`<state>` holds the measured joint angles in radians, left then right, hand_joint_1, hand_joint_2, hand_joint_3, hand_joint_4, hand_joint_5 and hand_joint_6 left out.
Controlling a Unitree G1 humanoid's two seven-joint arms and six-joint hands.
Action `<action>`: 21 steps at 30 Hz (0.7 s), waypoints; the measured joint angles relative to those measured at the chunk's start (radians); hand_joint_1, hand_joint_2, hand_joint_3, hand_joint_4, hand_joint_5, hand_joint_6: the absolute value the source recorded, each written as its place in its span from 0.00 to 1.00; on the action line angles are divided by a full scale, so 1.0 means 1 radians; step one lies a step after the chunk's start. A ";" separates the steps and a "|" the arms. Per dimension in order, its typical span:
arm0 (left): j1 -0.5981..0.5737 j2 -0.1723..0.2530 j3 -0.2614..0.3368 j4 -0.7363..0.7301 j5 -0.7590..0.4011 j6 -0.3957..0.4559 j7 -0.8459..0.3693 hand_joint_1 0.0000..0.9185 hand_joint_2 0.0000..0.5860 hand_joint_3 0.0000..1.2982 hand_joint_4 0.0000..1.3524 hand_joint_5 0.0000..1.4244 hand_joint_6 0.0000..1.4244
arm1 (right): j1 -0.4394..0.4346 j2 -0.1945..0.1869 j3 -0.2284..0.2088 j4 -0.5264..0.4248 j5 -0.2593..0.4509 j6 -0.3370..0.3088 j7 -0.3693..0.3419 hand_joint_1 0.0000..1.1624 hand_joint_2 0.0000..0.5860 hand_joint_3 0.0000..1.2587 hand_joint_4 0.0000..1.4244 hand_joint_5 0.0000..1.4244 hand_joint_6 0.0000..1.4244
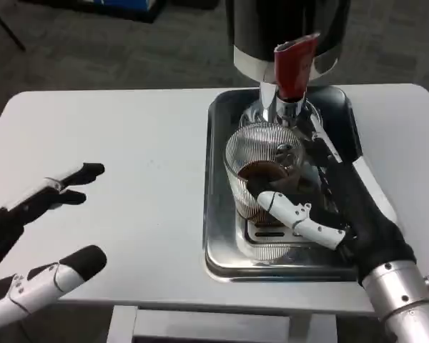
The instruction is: Grasp the cup under the faucet to collect the drink, then remove the cup.
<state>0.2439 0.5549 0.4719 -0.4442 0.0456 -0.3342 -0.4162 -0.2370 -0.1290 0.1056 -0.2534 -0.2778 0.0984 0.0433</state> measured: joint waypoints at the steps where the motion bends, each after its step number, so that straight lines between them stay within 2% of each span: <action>1: 0.004 0.000 0.002 -0.001 0.000 -0.001 0.000 0.05 0.19 0.13 0.09 0.16 0.15 | -0.006 0.001 0.000 0.010 0.000 -0.001 -0.001 0.50 0.39 0.00 0.00 0.02 0.11; 14: 0.035 0.000 0.022 -0.006 -0.001 -0.006 0.000 0.05 0.19 0.14 0.10 0.17 0.15 | -0.042 0.012 0.017 0.066 0.005 -0.017 -0.010 0.49 0.37 0.00 0.00 0.02 0.10; 21: 0.032 0.000 0.023 -0.007 -0.001 -0.006 0.000 0.05 0.19 0.14 0.10 0.17 0.15 | -0.048 0.023 0.022 0.089 0.008 -0.025 -0.019 0.40 0.41 0.00 0.00 0.02 0.09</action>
<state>0.2760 0.5549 0.4954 -0.4510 0.0444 -0.3402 -0.4163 -0.2851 -0.1064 0.1275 -0.1644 -0.2703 0.0730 0.0247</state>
